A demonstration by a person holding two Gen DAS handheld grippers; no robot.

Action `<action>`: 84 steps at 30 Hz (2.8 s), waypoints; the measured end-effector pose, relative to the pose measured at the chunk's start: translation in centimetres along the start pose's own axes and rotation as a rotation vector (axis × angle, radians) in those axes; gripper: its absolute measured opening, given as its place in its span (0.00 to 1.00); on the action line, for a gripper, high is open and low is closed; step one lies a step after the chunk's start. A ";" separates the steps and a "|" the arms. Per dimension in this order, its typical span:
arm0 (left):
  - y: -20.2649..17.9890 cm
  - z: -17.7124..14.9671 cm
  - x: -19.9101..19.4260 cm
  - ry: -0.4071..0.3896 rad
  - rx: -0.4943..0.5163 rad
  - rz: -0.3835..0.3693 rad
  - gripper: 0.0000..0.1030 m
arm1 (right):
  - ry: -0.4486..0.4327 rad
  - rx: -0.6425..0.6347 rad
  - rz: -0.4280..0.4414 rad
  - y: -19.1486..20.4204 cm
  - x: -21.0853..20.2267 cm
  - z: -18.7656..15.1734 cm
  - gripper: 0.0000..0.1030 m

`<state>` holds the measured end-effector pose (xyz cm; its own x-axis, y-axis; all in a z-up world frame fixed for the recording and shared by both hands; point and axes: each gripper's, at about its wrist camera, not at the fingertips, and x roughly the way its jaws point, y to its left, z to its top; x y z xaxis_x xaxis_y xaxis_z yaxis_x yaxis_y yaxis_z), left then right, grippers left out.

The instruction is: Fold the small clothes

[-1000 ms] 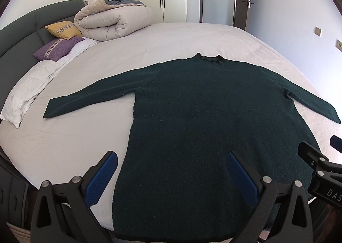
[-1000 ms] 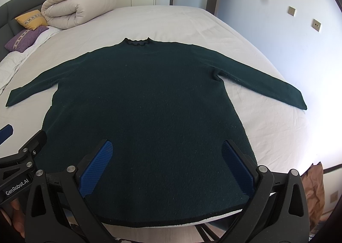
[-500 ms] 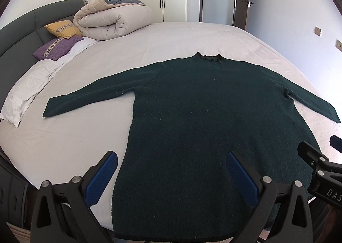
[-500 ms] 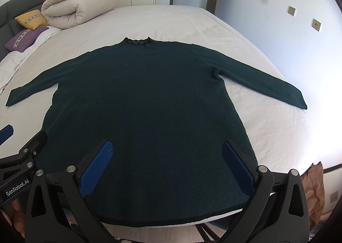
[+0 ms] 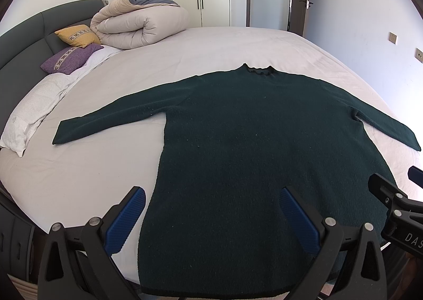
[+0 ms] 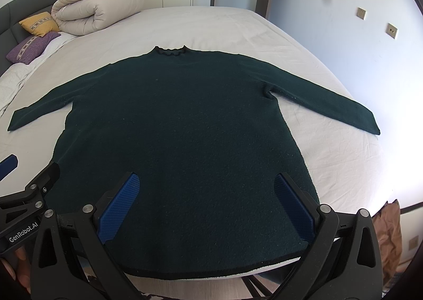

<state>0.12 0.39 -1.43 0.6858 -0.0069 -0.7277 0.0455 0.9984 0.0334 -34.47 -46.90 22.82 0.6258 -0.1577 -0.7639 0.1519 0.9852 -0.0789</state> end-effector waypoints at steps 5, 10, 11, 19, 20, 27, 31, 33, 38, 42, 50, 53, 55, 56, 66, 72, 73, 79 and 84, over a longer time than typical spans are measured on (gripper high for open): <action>-0.1 -0.3 0.3 0.004 -0.002 -0.005 1.00 | 0.001 -0.002 0.000 0.2 -0.2 -0.3 1.00; -0.1 -0.5 0.5 0.007 -0.002 -0.007 1.00 | 0.004 0.000 0.002 0.3 -0.1 -0.4 1.00; -0.1 -0.6 0.5 0.009 -0.002 -0.008 1.00 | 0.004 0.000 0.002 0.3 -0.1 -0.4 1.00; -0.2 -0.6 1.1 0.026 -0.002 -0.008 1.00 | 0.007 -0.002 0.002 0.4 0.1 -0.6 1.00; -0.2 -0.6 1.2 0.028 0.000 -0.008 1.00 | 0.008 -0.001 0.002 0.4 0.1 -0.7 1.00; -0.1 -0.5 1.7 0.042 0.003 -0.011 1.00 | 0.015 0.001 0.002 0.6 0.2 -1.1 1.00; -0.2 -0.4 2.0 0.050 0.006 -0.011 1.00 | 0.022 0.003 0.005 0.3 0.7 -0.9 1.00; -0.3 -0.5 2.2 0.054 0.007 -0.013 1.00 | 0.026 0.003 0.005 0.2 0.9 -0.8 1.00; -0.4 -0.4 2.6 0.066 0.011 -0.020 1.00 | 0.035 0.005 0.008 -0.1 1.5 -0.4 1.00; -0.6 -0.4 3.2 0.076 0.008 -0.033 1.00 | 0.039 0.009 0.010 -0.4 1.9 -0.2 1.00; -1.0 1.5 4.3 0.058 -0.036 -0.109 1.00 | -0.064 0.133 0.058 -7.3 2.2 1.8 1.00; -1.2 3.0 4.5 0.033 -0.049 -0.121 1.00 | -0.107 0.285 0.029 -14.4 3.0 3.0 1.00; -1.8 3.9 4.7 0.008 -0.036 -0.134 1.00 | -0.102 0.434 0.010 -20.2 4.3 3.3 1.00; -2.2 4.4 4.8 -0.004 -0.026 -0.153 1.00 | -0.097 0.519 0.006 -23.3 5.0 3.2 1.00; -5.3 7.0 9.4 0.113 -0.092 -0.266 1.00 | -0.076 1.153 0.199 -42.8 13.4 -0.9 0.99; -6.7 8.7 12.1 0.168 -0.128 -0.388 1.00 | -0.143 1.229 0.282 -45.0 16.2 0.0 0.96; -6.8 8.8 12.4 0.170 -0.138 -0.406 1.00 | -0.152 1.243 0.293 -45.4 16.6 0.2 0.95; -7.1 9.4 12.9 0.152 -0.154 -0.486 1.00 | -0.258 1.379 0.354 -48.1 18.3 0.3 0.81; -6.9 9.4 13.5 0.160 -0.161 -0.507 1.00 | -0.255 1.374 0.335 -49.1 20.3 0.8 0.39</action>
<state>15.89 -7.14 -5.02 0.4873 -0.4929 -0.7209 0.2210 0.8682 -0.4442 -28.64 -98.55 11.71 0.8745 -0.0879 -0.4770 0.4850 0.1569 0.8603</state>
